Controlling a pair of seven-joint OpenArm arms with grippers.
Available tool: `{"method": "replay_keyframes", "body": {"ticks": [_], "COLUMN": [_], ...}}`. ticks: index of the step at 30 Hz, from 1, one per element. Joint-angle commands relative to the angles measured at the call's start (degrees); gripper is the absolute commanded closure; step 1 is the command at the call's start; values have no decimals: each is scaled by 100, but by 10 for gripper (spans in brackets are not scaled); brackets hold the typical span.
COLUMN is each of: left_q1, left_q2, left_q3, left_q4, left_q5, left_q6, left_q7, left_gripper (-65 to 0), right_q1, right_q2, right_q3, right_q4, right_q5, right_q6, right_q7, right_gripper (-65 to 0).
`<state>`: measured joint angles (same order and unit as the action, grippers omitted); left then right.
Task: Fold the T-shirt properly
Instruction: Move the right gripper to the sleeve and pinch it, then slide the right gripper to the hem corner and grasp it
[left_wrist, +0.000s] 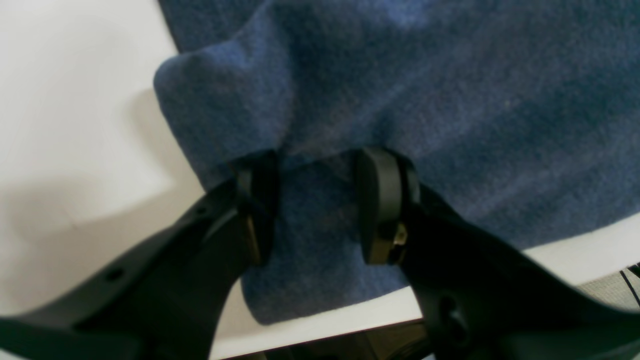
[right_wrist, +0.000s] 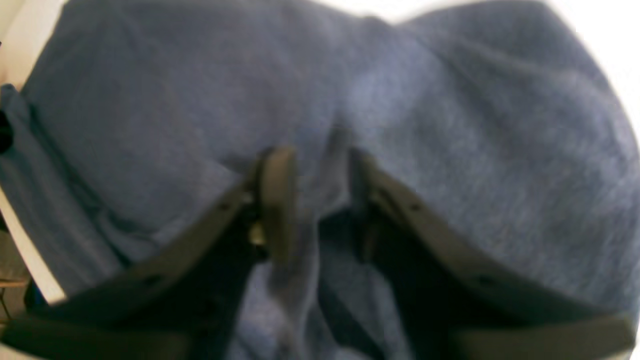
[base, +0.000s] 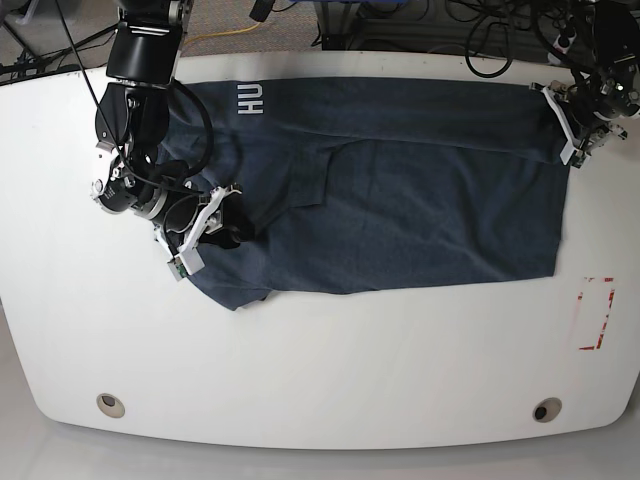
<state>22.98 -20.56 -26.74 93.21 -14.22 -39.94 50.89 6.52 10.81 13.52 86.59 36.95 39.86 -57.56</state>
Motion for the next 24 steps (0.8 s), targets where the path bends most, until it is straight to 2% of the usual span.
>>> {"method": "replay_keyframes", "body": {"ticks": [1,4,7,10,16,19,24], "left_q1": [71,71,71,71,71,71,71], "left_q2": [-23,-23,-23,-15,3,3,3], "left_q3": [24,24,24,24,24,24,24], "left_q4": [-51,-33,-33,-33,-33,-33,-33], "left_q5": [266,266,266,266,266,257,257], "left_q6": [-6,-6,-6,-6,-6,-6,-6], "left_q7": [269,269,269,269,269,269,269], "left_gripper": [-240,-240,-240,-240,-240,-240,-240], "right_q1": [178,222,257,372,855,1348,2077], "right_q2": [93,286,515,743,946,1069,1060], "right_q3": [50,50,50,68,235,226,253], "right_q4": [67,67,49,-118,-953,-1621,-2632], "right_q5": [151,178,134,134,116,-139,-789], "right_q6": [14,14,14,14,-52,-104,-122], "right_q7": [160,266,380,547,565,574,776], "right_gripper": [-295,-374,-414,-417,-417,-417,-415]}}
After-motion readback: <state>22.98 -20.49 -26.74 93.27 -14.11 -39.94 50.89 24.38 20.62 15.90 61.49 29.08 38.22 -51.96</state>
